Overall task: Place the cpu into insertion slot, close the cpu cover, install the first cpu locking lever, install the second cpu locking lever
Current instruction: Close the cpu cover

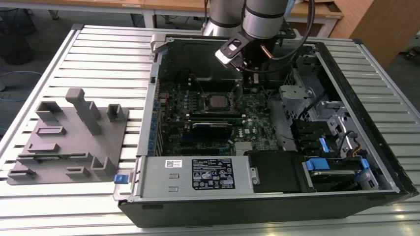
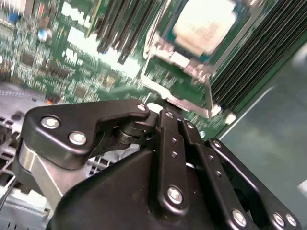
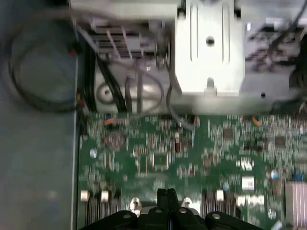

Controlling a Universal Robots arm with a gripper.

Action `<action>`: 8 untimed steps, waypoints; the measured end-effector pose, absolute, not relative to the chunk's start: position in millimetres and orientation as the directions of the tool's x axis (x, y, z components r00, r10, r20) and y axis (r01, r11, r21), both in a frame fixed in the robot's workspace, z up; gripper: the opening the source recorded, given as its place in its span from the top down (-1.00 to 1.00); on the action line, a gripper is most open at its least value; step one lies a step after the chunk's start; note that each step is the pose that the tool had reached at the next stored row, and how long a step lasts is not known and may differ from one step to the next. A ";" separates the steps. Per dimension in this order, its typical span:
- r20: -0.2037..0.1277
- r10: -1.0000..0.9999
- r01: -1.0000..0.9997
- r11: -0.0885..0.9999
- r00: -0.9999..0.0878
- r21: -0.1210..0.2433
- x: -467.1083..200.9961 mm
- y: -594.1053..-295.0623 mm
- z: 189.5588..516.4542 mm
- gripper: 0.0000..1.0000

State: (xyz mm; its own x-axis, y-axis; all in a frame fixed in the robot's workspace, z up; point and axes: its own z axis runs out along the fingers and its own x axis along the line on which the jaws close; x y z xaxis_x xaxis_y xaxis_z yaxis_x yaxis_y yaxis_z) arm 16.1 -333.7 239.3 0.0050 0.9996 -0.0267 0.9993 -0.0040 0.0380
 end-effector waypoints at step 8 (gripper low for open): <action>-0.027 1.000 0.999 -0.004 0.005 0.038 -5.8 -333.6 238.6 0.79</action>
State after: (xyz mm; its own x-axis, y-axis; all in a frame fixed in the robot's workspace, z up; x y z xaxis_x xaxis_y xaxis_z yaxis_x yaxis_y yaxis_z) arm -5.8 -333.6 238.6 0.0053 0.9996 -0.0266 0.9993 -0.0043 0.0381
